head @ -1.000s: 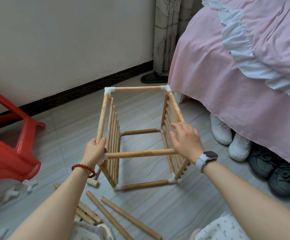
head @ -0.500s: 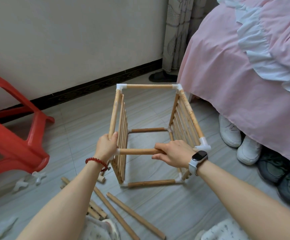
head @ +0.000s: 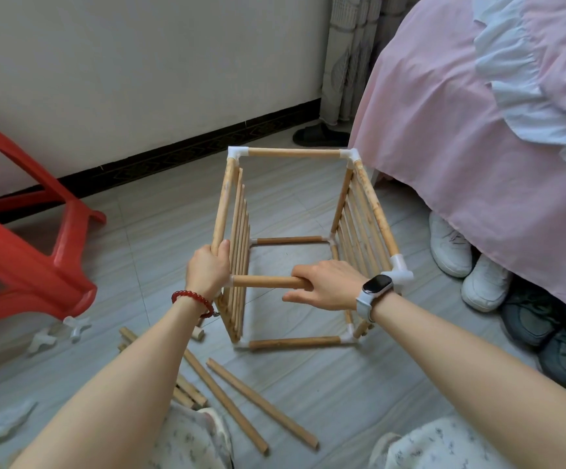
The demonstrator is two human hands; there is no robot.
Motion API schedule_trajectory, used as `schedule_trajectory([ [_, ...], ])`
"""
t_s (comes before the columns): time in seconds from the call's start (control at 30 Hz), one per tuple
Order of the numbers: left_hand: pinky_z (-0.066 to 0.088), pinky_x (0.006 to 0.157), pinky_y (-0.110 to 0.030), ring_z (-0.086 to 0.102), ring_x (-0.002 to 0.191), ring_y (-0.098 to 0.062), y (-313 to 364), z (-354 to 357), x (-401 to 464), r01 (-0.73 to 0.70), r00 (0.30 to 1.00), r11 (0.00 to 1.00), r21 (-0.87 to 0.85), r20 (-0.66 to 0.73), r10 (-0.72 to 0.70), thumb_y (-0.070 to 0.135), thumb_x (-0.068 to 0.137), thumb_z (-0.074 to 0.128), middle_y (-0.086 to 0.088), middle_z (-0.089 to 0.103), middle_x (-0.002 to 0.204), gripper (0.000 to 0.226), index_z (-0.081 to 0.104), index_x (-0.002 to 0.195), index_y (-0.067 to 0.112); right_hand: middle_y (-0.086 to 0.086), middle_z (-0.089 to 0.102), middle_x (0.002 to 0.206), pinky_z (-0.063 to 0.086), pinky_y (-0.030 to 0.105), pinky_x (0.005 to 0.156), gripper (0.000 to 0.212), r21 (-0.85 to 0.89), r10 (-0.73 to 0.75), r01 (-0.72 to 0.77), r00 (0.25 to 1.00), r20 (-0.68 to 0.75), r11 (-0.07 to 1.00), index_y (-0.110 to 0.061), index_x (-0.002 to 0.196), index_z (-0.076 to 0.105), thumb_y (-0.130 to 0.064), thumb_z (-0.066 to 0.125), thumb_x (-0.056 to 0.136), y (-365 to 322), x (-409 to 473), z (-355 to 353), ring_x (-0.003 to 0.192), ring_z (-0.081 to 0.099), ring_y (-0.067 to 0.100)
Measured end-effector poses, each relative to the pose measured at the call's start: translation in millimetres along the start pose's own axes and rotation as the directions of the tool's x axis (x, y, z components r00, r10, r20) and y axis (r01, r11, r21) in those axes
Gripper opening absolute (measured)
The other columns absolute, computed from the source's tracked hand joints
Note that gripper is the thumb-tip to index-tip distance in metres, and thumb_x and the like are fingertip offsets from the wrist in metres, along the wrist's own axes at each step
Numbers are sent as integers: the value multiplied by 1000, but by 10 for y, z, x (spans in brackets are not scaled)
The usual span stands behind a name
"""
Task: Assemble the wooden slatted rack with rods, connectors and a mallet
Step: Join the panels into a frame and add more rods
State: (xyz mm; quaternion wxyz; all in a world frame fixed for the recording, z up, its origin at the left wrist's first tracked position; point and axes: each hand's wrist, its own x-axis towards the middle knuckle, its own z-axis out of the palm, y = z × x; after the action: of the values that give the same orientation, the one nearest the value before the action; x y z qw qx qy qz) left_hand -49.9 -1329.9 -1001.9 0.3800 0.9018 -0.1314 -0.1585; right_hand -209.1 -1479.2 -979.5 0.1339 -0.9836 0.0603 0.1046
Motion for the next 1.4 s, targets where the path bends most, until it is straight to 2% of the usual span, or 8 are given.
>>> schedule_trajectory([
  [0.2, 45, 60, -32, 52, 66, -22, -25, 12, 2, 13, 1000, 1000, 2, 3, -13, 38, 99, 40, -4, 50, 67, 37, 50, 79, 9, -1, 52, 71, 26, 30, 46, 44, -205, -73, 54, 993, -87, 977, -17, 99, 48, -55, 26, 97, -59, 77, 54, 55, 43, 19],
  [0.43, 40, 52, -28, 49, 61, -17, 42, 32, 74, 7, 1000, 1000, 16, 20, -7, 38, 100, 40, -4, 51, 68, 38, 52, 84, 7, -4, 49, 49, 12, 22, 38, 51, -332, -122, 24, 953, -277, 943, -15, 74, 52, -54, 26, 93, 17, 93, 112, 37, 29, 15],
  [0.53, 38, 50, -25, 47, 59, -16, 47, 34, 81, 15, 999, 1000, 15, 29, -15, 38, 100, 40, -4, 50, 68, 37, 51, 84, 7, -3, 47, 67, 24, 28, 45, 43, -98, -45, 41, 998, -36, 994, -18, 89, 45, -56, 26, 96, 22, 106, -6, 54, 41, 16],
  [0.87, 37, 50, -25, 46, 58, -15, -11, 38, 87, 5, 998, 1000, -23, 69, -3, 39, 99, 42, -4, 48, 68, 36, 48, 75, 12, -3, 37, 58, 28, 23, 46, 51, 442, 20, -213, 915, 402, 872, -19, 69, 38, -64, 30, 92, 55, 161, -232, 48, 29, 12],
  [1.0, 40, 52, -26, 47, 60, -17, 28, 26, 120, -9, 997, 1000, -28, 70, 11, 39, 99, 42, -4, 49, 68, 36, 48, 75, 13, -3, 45, 65, 27, 26, 47, 46, 25, -3, 1, 997, 76, 1000, -19, 82, 48, -57, 27, 96, -59, 88, -136, 56, 44, 15],
  [1.1, 42, 58, -30, 49, 63, -21, -35, -109, 152, -9, 998, 1000, -21, 65, 11, 37, 99, 42, -7, 50, 69, 37, 51, 75, 10, -5, 50, 51, 20, 22, 39, 50, -358, -61, -28, 970, -235, 933, -17, 76, 53, -56, 26, 92, 229, -131, -85, 42, 54, 17],
  [1.3, 42, 60, -28, 53, 70, -21, 38, -89, 101, 0, 992, 991, -131, 125, 17, 38, 100, 37, -7, 55, 71, 38, 53, 84, 8, 3, 62, 89, 35, 32, 60, 29, -159, 140, -147, 989, -56, 976, -19, 97, 44, -45, 31, 99, 321, -471, -278, 73, 55, 26],
  [1.4, 45, 80, -33, 58, 79, -18, 166, -7, 84, 35, 975, 966, -254, 219, 22, 45, 100, 32, -7, 62, 80, 47, 54, 108, 4, 10, 62, 96, 32, 32, 62, 16, -10, 135, -135, 990, 40, 991, -16, 97, 47, -28, 37, 95, -32, -340, -89, 77, 53, 31],
])
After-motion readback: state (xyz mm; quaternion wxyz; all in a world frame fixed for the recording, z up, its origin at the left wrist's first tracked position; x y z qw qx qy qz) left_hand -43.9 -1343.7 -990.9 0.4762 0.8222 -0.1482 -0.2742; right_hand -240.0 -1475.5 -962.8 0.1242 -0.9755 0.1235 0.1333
